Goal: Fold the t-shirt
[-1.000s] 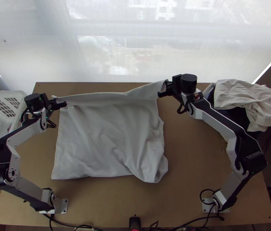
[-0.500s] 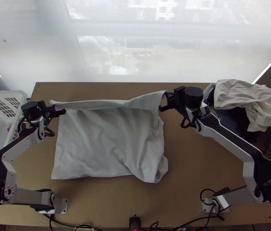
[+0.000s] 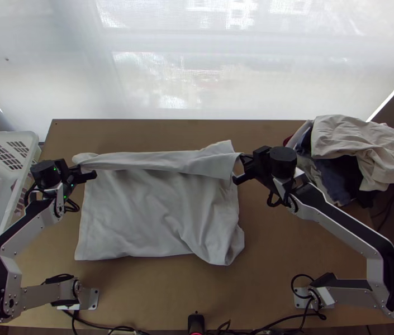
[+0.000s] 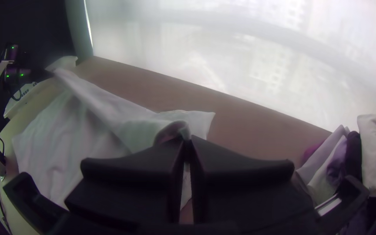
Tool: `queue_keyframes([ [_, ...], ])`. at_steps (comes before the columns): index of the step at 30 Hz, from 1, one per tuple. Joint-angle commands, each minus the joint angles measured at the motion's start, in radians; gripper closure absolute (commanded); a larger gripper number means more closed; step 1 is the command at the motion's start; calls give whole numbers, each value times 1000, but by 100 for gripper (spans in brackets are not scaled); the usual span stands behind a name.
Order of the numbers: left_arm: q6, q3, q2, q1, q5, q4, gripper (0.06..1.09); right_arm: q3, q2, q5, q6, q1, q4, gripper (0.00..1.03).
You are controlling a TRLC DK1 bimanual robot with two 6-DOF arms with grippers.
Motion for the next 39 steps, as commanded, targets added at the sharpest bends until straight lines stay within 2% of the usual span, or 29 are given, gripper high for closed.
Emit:
queue_keyframes([
  [1,1,-65,-83,-5,0,-37,105,-76,-55,2,4,7,-2,100],
  [13,21,-190,-224,-10,-1,-103,105,-171,-149,2,16,-6,-14,100],
  [39,41,-276,-293,-11,-1,-123,105,-243,-224,2,33,-31,-39,100],
])
